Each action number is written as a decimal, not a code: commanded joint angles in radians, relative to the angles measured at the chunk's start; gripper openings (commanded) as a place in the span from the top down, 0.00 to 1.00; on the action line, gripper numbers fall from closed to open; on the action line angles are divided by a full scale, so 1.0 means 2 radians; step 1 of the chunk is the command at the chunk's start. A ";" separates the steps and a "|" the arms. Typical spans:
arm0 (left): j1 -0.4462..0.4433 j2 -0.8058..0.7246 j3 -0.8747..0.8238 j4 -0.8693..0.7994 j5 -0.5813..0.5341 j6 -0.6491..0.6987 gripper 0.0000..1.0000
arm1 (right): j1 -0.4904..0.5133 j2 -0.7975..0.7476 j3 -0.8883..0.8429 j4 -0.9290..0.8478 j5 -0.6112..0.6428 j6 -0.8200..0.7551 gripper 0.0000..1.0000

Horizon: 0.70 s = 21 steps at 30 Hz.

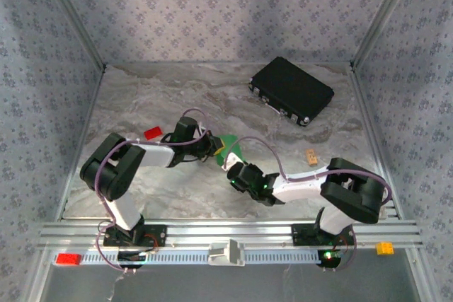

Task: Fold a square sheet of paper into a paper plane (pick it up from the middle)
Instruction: Fourth fold the wing at the center of the table.

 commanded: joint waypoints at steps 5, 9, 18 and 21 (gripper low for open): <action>-0.003 -0.013 0.013 -0.006 -0.002 0.010 1.00 | -0.001 0.008 0.012 -0.009 0.032 0.009 0.69; -0.003 -0.016 0.013 -0.008 -0.003 0.012 1.00 | -0.001 0.007 0.008 -0.007 0.038 0.009 0.69; -0.003 -0.017 0.014 -0.013 -0.003 0.014 1.00 | -0.003 0.003 0.005 -0.001 0.032 0.012 0.81; -0.002 -0.016 0.016 -0.016 -0.003 0.015 1.00 | -0.006 -0.003 0.001 0.001 0.026 0.014 0.84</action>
